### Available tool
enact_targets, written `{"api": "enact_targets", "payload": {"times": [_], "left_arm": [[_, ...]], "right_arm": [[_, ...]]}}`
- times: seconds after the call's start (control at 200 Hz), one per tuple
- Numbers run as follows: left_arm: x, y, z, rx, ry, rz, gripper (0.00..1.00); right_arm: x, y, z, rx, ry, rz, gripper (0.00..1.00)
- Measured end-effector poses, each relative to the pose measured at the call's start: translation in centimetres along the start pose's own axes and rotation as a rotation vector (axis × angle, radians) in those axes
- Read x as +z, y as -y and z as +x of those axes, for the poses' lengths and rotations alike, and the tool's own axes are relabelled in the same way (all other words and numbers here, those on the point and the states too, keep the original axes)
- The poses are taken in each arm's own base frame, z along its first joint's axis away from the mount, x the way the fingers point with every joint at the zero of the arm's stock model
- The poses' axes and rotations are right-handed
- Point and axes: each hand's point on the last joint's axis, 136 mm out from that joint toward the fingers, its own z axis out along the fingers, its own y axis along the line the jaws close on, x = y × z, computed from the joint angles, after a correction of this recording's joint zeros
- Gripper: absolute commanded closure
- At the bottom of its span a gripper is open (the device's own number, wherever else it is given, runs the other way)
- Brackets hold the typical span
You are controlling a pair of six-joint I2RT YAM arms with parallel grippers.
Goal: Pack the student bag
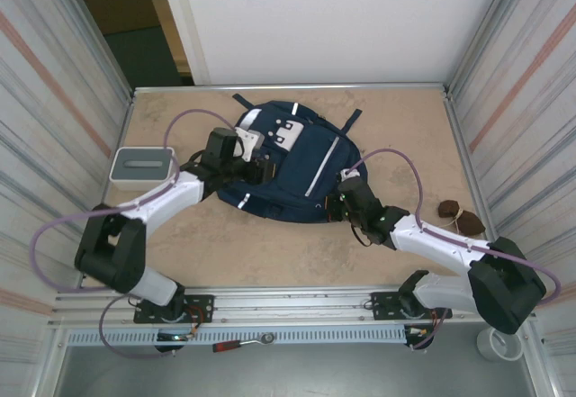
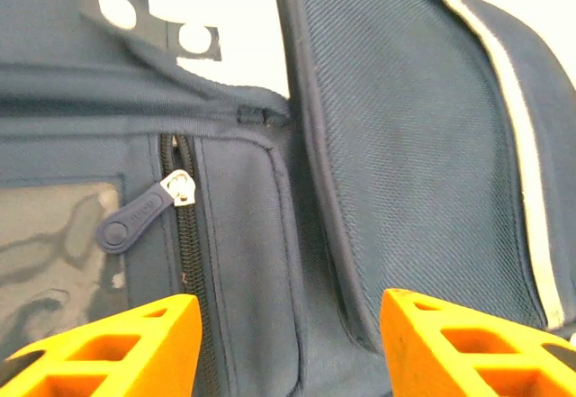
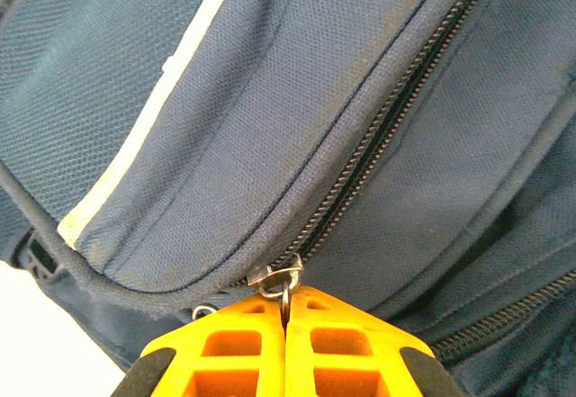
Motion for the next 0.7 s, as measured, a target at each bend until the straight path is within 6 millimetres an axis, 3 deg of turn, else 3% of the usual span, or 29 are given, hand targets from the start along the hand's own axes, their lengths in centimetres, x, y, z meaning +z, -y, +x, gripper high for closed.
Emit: {"api": "enact_targets", "payload": {"times": [0.14, 0.26, 0.486, 0.701], "left_arm": [[-2.4, 4.1, -1.0, 0.256, 0.118, 0.013, 0.33], [-2.5, 8.1, -0.6, 0.48, 0.162, 0.056, 0.32], [0.3, 11.4, 1.9, 0.809, 0.13, 0.07, 0.33], [4.0, 12.0, 4.2, 0.998, 0.051, 0.042, 0.42]], "right_arm": [[-0.4, -0.8, -0.8, 0.009, -0.023, -0.03, 1.0], [-0.7, -1.1, -1.1, 0.022, -0.042, -0.054, 1.0], [-1.2, -1.7, -1.2, 0.055, -0.062, -0.106, 1.0], [-2.0, -2.6, -1.3, 0.081, -0.071, -0.158, 1.0]]}}
